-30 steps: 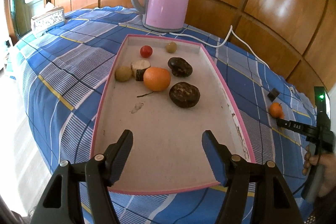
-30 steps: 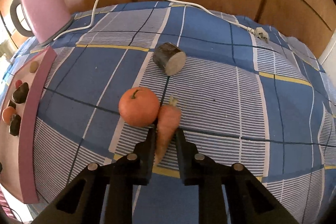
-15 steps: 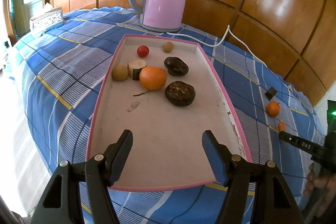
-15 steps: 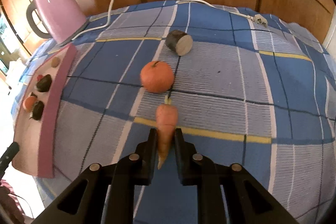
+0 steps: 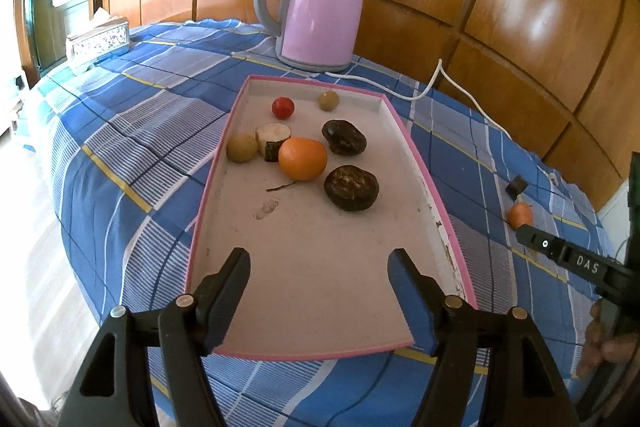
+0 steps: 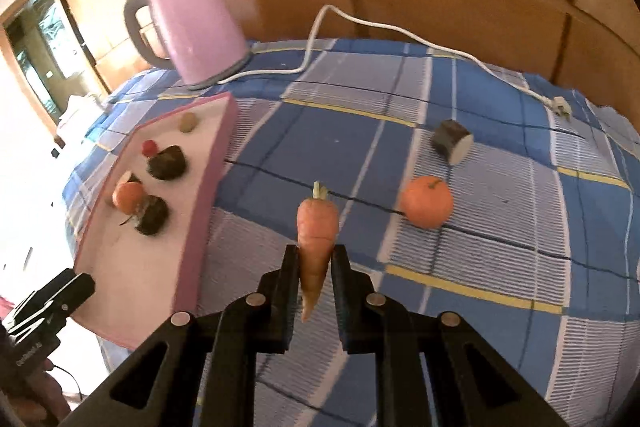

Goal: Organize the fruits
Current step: 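Carry the carrot into the tray and open the right gripper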

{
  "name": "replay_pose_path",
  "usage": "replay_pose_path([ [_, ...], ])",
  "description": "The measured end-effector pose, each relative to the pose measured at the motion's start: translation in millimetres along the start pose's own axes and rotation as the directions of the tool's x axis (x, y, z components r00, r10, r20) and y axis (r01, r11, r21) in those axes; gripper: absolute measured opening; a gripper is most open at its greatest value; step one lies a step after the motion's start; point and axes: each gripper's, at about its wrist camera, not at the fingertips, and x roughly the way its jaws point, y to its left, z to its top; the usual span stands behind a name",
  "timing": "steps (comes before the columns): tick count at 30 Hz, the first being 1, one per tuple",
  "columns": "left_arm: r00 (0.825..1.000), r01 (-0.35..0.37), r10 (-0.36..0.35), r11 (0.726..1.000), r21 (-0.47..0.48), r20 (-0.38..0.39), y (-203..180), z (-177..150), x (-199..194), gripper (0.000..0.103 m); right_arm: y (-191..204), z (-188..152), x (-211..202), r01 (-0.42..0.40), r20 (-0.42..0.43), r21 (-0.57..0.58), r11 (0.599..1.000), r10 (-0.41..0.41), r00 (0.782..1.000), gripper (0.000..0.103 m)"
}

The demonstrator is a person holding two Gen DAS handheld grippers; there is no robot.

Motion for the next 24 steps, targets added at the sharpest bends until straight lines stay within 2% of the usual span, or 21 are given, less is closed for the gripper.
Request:
replay_pose_path([
  [10,1.0,-0.009,0.009,1.0,-0.001,-0.002,1,0,0,0.072,5,-7,-2,-0.014,-0.005,0.015,1.0,0.014,1.0,0.016],
  [24,0.999,-0.031,0.032,0.999,-0.014,0.023,9,3,-9,0.072,42,0,2,-0.109,-0.024,-0.057,0.992,0.108,0.994,0.016],
])
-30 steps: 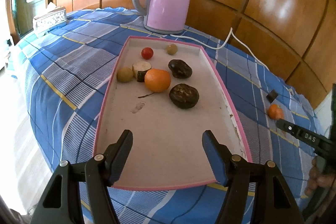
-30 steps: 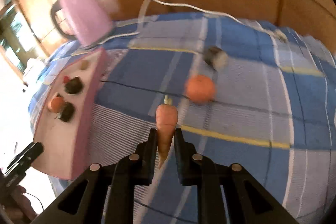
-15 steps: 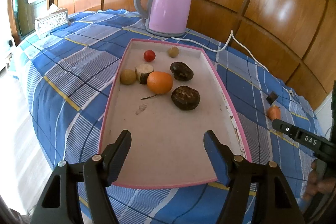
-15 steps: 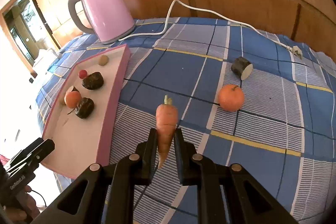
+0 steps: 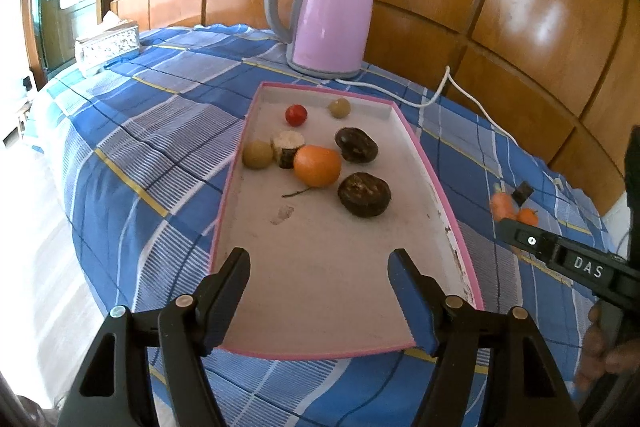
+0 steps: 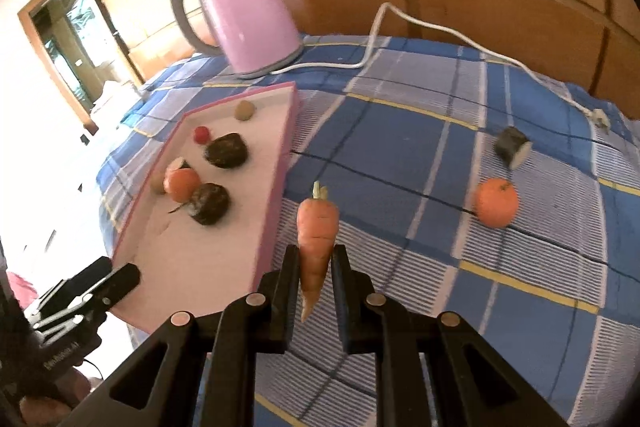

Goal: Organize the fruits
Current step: 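Carry the carrot into the tray and open the right gripper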

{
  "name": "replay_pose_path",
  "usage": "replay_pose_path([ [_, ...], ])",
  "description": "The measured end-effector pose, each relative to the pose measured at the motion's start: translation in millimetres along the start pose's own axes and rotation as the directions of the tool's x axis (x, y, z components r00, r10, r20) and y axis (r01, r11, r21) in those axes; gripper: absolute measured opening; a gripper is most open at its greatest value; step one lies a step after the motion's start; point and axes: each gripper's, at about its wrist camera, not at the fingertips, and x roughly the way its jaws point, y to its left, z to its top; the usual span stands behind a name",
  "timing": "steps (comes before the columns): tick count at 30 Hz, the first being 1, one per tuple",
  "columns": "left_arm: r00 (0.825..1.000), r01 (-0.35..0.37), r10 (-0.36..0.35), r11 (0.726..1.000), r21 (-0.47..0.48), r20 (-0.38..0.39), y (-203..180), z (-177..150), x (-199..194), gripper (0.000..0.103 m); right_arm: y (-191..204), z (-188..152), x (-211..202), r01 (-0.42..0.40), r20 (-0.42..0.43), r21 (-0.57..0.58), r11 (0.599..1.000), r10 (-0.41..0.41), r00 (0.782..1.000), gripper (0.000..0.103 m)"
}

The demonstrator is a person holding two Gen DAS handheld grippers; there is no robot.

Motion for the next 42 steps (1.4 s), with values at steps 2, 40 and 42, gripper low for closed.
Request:
replay_pose_path([
  [2,1.0,-0.008,0.008,1.0,-0.01,0.007,4,1,-3,0.072,12,4,3,-0.023,-0.005,-0.03,0.999,0.023,1.0,0.016],
  [40,0.996,-0.091,0.094,0.987,-0.129,0.014,42,4,1,0.073,107,15,66,-0.185,-0.17,-0.204,0.961,0.151,0.974,0.023],
  [42,0.995,-0.094,0.097,0.987,-0.132,0.014,43,4,0,0.074,108,12,61,-0.176,-0.164,-0.221,0.959,0.141,0.976,0.023],
])
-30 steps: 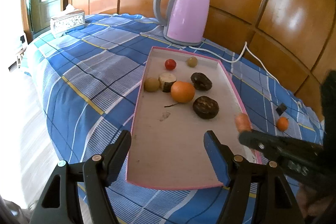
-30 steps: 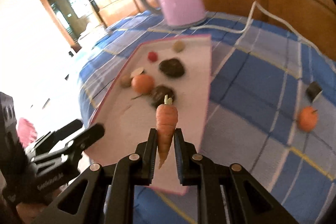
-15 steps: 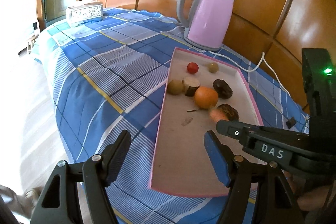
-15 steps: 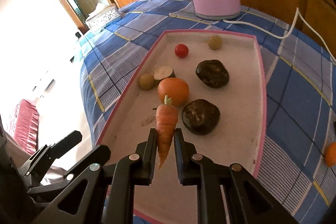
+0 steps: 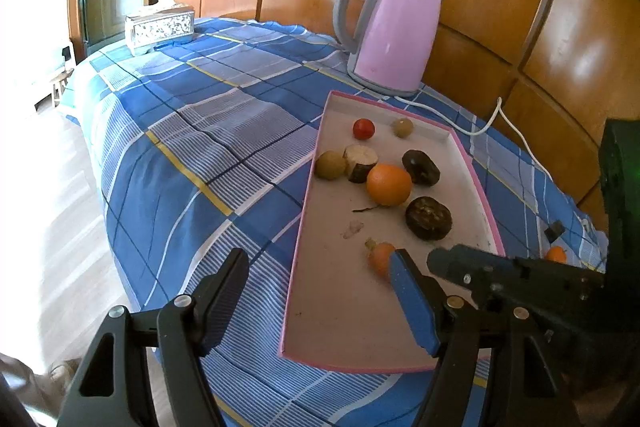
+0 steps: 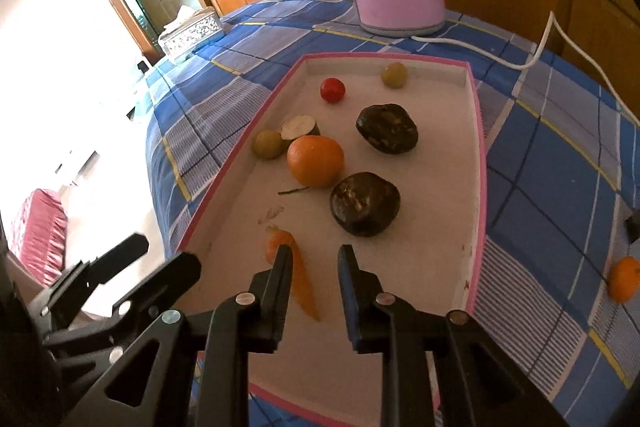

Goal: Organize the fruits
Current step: 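Carry the carrot into the tray and open the right gripper, then move the left tool toward the small orange beside the tray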

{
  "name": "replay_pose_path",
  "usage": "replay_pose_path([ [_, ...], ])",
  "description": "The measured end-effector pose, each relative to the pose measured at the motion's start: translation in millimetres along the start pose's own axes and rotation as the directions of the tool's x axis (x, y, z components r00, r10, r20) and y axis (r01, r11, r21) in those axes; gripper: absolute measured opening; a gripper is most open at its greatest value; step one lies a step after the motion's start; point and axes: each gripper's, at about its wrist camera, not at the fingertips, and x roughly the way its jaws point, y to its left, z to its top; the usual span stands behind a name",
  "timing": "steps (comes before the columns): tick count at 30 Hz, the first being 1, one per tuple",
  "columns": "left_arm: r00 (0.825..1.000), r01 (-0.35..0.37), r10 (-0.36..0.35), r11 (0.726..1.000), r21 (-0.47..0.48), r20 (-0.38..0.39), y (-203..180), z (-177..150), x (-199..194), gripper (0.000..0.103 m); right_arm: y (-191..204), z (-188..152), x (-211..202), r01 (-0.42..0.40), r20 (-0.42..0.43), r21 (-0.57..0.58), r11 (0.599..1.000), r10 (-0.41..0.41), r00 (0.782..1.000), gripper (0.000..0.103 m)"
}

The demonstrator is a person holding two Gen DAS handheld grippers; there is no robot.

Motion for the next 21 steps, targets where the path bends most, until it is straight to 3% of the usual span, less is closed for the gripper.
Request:
replay_pose_path([
  [9,1.0,-0.002,0.002,1.0,-0.002,-0.009,-1,-2,0,0.076,-3,1,-8,0.043,0.025,0.017,0.999,-0.044,0.999,0.022],
  [11,1.0,0.001,-0.001,1.0,-0.001,-0.009,0,-2,-1,0.076,-6,14,-2,0.093,0.005,0.07,0.993,-0.094,0.996,0.022],
  [14,1.0,-0.006,0.006,1.0,-0.011,0.0,4,1,-2,0.077,-7,31,-14,0.079,0.066,0.108,0.991,-0.086,0.994,0.022],
  [17,1.0,-0.005,0.005,1.0,-0.019,-0.005,5,0,0,0.077,-8,18,-33,0.111,0.119,0.063,0.992,-0.118,0.986,0.022],
  [21,1.0,0.001,-0.001,1.0,0.007,-0.013,-2,-3,1,0.077,-47,-12,-41,0.167,0.092,0.224,0.96,-0.191,0.977,0.024],
])
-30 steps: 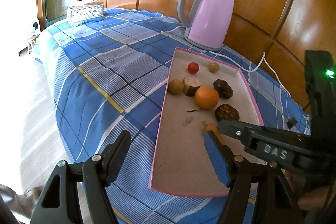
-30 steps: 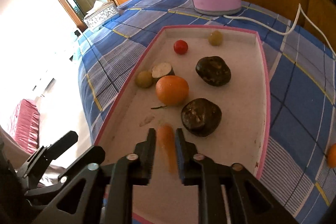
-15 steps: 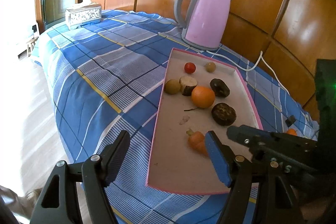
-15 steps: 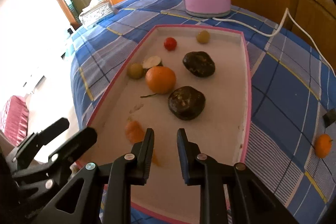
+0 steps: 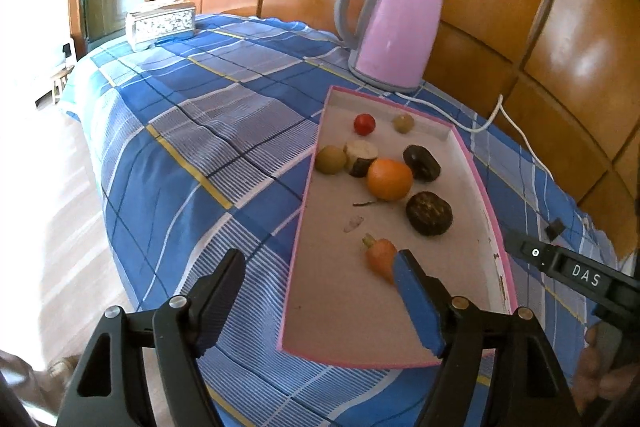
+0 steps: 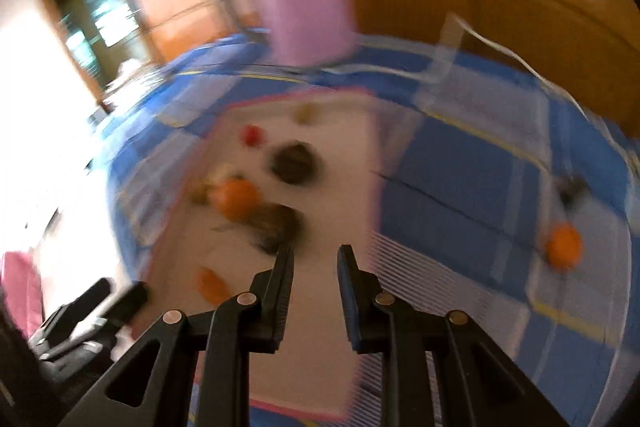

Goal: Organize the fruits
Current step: 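Move the left tool toward the small orange beside the tray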

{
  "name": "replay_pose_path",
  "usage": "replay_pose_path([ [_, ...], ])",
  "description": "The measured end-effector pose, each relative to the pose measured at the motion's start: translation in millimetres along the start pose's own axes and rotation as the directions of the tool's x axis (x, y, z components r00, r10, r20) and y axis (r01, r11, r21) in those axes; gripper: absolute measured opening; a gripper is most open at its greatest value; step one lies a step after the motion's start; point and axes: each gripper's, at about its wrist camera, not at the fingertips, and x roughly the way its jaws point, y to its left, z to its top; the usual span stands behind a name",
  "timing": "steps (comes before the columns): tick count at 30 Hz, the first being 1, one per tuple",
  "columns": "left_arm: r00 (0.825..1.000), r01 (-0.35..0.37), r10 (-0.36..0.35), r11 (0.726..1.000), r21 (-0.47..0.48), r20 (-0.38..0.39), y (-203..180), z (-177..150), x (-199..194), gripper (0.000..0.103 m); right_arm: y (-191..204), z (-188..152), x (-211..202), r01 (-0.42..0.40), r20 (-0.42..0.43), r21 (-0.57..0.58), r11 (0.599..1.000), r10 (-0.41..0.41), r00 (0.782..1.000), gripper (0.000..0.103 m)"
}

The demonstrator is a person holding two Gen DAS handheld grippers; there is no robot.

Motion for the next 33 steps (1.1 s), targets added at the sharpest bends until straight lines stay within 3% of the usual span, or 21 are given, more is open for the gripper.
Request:
replay_pose_path([
  [1,1.0,0.001,-0.001,1.0,0.008,0.002,-2,0,-1,0.077,-6,-4,1,0.012,-0.007,0.034,0.999,-0.012,1.0,0.024],
  [5,1.0,0.011,-0.012,1.0,0.019,0.014,-5,0,-5,0.077,11,-5,-9,-0.022,0.029,-0.048,0.999,0.023,0.999,0.024],
  [7,1.0,0.017,-0.017,0.999,0.03,0.015,-8,-1,-5,0.077,6,-4,-10,-0.027,0.032,-0.028,0.999,0.028,0.999,0.024],
  [18,0.997,0.08,-0.081,0.988,0.13,0.002,-38,-6,-9,0.077,-58,-38,-34,0.103,0.041,0.115,0.988,-0.108,0.993,0.024],
  [33,0.987,0.161,-0.154,0.946,0.28,-0.044,-93,-12,-6,0.077,-127,-64,-74,0.284,0.087,0.248,0.926,-0.314,0.946,0.033],
])
